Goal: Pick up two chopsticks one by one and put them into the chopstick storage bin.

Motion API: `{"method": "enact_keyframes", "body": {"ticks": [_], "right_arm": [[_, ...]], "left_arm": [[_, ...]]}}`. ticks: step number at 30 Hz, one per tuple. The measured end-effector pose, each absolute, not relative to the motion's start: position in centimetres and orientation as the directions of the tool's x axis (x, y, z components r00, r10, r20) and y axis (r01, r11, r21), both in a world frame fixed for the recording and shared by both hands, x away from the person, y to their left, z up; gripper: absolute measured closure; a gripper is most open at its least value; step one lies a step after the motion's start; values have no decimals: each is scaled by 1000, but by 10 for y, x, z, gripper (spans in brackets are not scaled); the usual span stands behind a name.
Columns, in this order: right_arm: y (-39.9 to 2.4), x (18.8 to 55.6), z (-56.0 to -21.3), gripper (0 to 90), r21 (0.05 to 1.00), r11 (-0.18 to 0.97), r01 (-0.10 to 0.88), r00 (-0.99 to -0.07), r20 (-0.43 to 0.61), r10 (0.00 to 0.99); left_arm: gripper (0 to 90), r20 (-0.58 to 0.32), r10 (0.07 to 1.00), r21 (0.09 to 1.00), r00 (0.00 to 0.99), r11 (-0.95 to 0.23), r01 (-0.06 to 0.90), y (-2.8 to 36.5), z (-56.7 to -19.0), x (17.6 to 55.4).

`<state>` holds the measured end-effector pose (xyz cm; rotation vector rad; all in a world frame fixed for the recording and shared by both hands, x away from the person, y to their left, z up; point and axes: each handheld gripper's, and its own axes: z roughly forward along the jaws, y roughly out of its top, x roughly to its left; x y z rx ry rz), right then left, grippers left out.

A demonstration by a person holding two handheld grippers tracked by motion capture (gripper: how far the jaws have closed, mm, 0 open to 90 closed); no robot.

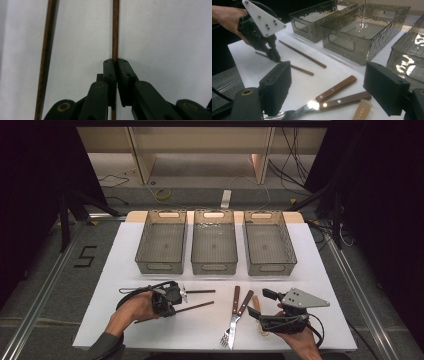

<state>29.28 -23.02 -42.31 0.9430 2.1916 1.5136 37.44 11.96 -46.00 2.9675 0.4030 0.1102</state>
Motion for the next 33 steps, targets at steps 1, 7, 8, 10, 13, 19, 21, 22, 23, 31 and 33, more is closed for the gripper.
{"method": "enact_keyframes", "body": {"ticks": [1,7,8,10,13,19,21,22,23,31,33], "right_arm": [[-230,293,-423,229,914,223,339,-734,108,671],[-230,293,-423,229,913,226,339,-735,107,669],[-230,293,-423,229,913,226,339,-737,108,668],[-230,293,-423,229,913,227,338,-737,107,667],[-230,293,-423,229,913,227,338,-737,108,667],[-230,293,-423,229,914,226,338,-737,108,668],[-230,293,-423,229,914,226,338,-738,108,666],[-230,293,-423,229,914,225,338,-739,109,665],[-230,293,-423,229,914,225,337,-739,109,665],[-231,292,-423,229,915,221,336,-738,110,666],[-231,292,-423,228,915,221,338,-737,111,667]], "left_arm": [[852,54,272,155,961,-953,261,120,-460,374],[853,52,275,176,960,-949,262,120,-458,374],[854,51,276,177,960,-948,264,120,-457,374],[854,54,282,187,958,-945,268,121,-456,374],[853,54,297,204,953,-938,281,122,-453,374],[853,62,322,237,945,-924,300,123,-447,375],[853,59,336,254,940,-916,311,125,-444,376],[853,60,342,256,938,-913,317,125,-442,377],[853,61,354,262,933,-908,327,126,-440,378],[853,48,465,347,884,-838,421,135,-427,383],[853,47,503,377,863,-809,451,139,-423,385]]}}
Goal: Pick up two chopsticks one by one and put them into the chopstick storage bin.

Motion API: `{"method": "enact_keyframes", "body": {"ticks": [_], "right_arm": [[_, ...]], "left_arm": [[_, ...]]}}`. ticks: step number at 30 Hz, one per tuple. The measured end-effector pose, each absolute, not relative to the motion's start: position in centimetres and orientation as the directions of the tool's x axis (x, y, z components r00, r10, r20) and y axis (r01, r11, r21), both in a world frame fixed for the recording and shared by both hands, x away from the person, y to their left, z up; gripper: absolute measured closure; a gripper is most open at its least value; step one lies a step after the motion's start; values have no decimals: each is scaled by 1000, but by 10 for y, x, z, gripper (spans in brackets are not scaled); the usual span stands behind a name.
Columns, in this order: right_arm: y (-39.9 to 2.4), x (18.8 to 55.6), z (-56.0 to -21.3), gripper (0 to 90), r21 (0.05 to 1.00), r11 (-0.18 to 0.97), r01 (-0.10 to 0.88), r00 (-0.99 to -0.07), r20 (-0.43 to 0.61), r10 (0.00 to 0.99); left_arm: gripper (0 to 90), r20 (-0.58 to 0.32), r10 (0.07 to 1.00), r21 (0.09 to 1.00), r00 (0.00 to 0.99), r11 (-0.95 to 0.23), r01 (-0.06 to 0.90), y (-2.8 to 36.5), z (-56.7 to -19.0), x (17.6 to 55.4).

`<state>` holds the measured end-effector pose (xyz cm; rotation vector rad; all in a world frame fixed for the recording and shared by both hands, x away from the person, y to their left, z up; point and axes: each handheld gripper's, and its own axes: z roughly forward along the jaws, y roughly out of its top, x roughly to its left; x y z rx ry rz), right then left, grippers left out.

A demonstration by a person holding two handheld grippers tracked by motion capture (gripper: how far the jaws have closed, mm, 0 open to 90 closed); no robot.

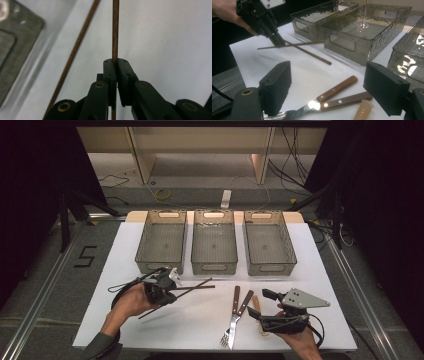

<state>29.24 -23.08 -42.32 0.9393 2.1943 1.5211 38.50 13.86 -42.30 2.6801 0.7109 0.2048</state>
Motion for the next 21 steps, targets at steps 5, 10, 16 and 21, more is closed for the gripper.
{"method": "enact_keyframes", "body": {"ticks": [5,10,16,21], "right_arm": [[-232,293,-423,226,920,210,330,-736,112,667],[-233,293,-422,227,923,200,328,-732,115,671],[-235,293,-422,226,925,195,327,-729,115,675],[-235,293,-423,226,923,196,330,-729,117,674]], "left_arm": [[853,46,565,441,824,-751,491,147,-412,391],[853,58,614,490,787,-704,513,152,-399,399],[853,53,666,556,744,-638,532,158,-387,414],[853,59,695,582,717,-607,541,161,-378,426]]}}
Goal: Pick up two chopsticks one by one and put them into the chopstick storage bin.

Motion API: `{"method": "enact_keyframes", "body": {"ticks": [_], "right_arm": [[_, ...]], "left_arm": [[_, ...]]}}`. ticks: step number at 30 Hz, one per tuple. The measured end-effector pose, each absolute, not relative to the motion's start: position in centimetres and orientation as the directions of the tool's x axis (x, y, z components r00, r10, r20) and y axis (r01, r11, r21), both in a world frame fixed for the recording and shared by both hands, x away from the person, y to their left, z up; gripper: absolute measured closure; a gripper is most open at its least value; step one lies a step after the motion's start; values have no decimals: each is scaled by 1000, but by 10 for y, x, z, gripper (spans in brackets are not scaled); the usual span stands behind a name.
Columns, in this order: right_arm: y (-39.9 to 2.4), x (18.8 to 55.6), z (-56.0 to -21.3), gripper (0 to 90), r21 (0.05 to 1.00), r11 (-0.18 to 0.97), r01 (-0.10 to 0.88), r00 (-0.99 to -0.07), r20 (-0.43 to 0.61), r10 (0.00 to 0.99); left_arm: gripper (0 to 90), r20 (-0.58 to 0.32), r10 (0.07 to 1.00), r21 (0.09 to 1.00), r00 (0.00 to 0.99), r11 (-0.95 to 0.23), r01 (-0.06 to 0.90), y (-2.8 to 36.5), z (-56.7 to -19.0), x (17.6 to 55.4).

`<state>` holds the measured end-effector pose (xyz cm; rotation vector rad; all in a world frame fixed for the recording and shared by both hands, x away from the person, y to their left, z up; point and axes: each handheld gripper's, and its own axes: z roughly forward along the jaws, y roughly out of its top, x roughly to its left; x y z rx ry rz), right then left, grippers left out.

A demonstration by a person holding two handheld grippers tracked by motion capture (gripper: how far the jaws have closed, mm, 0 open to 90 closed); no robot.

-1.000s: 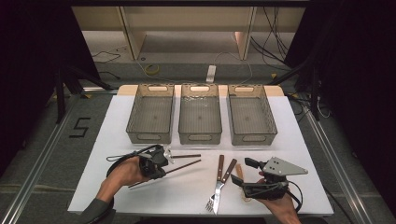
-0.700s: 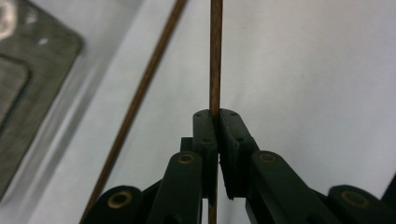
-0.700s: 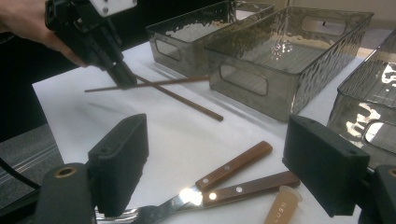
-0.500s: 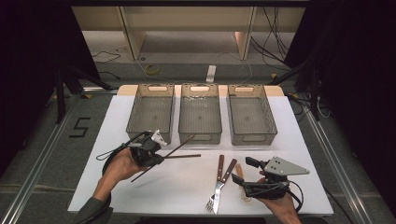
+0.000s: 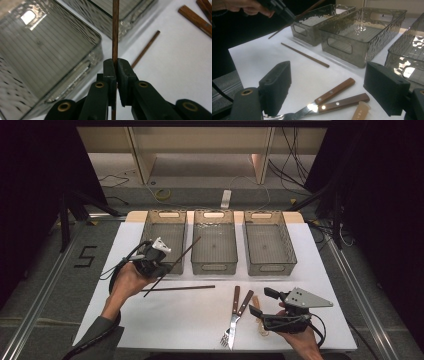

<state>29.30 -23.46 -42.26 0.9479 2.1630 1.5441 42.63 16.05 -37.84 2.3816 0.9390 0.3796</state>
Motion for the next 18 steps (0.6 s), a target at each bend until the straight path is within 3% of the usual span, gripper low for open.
{"method": "enact_keyframes", "body": {"ticks": [18], "right_arm": [[-235,293,-422,226,926,187,327,-733,124,669]], "left_arm": [[853,22,787,688,617,-460,561,182,-350,468]]}}
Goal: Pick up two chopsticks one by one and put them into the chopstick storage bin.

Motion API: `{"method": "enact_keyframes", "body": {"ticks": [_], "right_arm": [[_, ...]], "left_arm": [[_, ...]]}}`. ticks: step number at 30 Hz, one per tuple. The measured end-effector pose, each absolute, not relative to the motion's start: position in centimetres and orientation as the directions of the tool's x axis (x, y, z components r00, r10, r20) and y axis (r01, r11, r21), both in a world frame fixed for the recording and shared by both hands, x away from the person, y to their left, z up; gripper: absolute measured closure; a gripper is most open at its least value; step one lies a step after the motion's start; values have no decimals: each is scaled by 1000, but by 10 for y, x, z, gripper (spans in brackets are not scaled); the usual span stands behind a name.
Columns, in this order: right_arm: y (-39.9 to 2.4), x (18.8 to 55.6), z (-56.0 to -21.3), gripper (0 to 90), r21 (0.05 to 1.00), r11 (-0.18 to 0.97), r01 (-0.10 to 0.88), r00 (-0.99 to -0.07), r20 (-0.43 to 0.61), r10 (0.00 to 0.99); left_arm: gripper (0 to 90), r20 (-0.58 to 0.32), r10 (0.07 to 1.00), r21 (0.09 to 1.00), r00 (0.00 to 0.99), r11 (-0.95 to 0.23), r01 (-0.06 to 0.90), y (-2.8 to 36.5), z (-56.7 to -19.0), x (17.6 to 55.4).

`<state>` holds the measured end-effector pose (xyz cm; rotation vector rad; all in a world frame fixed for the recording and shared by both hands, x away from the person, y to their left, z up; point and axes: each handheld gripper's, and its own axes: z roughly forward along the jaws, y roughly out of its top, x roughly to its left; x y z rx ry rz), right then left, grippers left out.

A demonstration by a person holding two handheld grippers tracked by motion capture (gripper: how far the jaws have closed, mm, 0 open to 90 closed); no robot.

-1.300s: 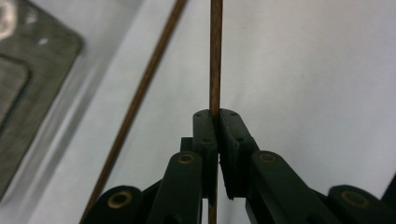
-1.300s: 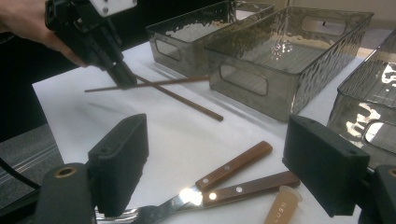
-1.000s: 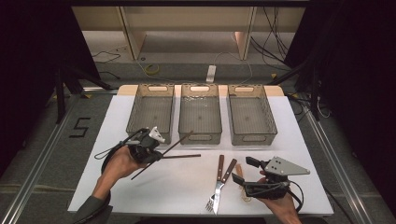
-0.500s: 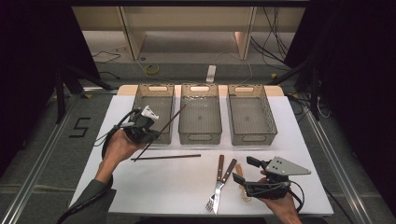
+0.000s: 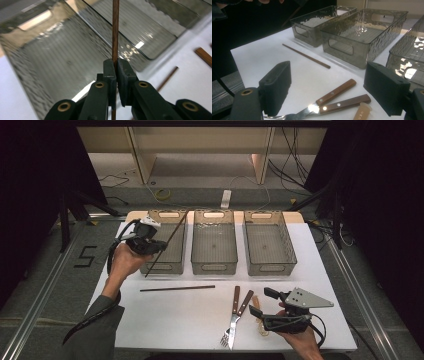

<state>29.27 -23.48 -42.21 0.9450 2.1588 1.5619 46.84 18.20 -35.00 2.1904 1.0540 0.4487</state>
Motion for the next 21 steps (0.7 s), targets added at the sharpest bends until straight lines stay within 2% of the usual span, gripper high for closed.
{"method": "enact_keyframes", "body": {"ticks": [14,21], "right_arm": [[-235,293,-423,226,925,189,331,-736,128,665],[-234,293,-423,226,923,194,332,-738,126,663]], "left_arm": [[853,-5,819,712,574,-400,577,195,-345,499],[853,19,825,713,565,-407,571,194,-338,506]]}}
